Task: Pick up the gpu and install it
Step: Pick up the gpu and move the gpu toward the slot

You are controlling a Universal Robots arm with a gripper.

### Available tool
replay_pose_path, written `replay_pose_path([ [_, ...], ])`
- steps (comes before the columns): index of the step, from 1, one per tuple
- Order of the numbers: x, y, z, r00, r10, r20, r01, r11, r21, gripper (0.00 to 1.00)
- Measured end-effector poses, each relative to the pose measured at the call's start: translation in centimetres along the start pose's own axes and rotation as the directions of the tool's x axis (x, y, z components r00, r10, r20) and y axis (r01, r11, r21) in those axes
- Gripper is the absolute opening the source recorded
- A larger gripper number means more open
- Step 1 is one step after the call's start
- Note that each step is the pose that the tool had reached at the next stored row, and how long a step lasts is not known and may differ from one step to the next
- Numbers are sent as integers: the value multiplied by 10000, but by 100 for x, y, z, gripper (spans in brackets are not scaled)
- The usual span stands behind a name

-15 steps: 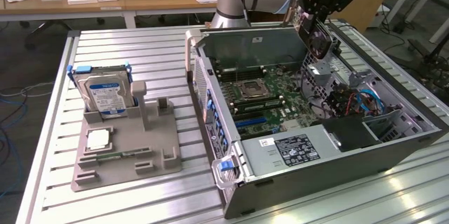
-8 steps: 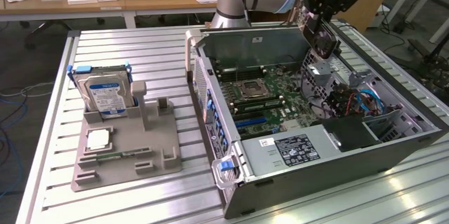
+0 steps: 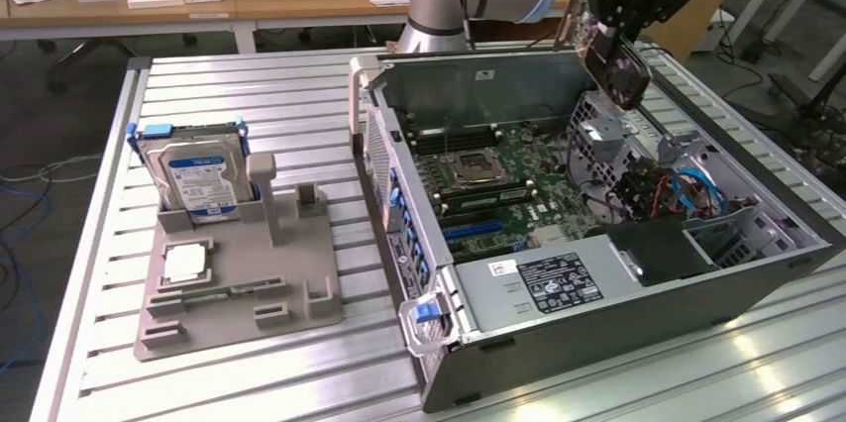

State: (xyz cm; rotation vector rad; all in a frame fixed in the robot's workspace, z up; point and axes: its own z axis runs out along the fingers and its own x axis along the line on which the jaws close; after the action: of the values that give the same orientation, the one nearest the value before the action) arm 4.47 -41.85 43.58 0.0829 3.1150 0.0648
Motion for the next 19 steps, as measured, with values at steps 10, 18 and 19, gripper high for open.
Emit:
replay_pose_path([
  [10, -124, 6, 9, 10000, -1, 0, 1, 10000, -2, 27],
  [18, -181, 7, 76, 10000, 0, -1, 0, 10000, 2, 27],
  [19, -183, 7, 76, 10000, 0, -1, 0, 10000, 2, 27],
])
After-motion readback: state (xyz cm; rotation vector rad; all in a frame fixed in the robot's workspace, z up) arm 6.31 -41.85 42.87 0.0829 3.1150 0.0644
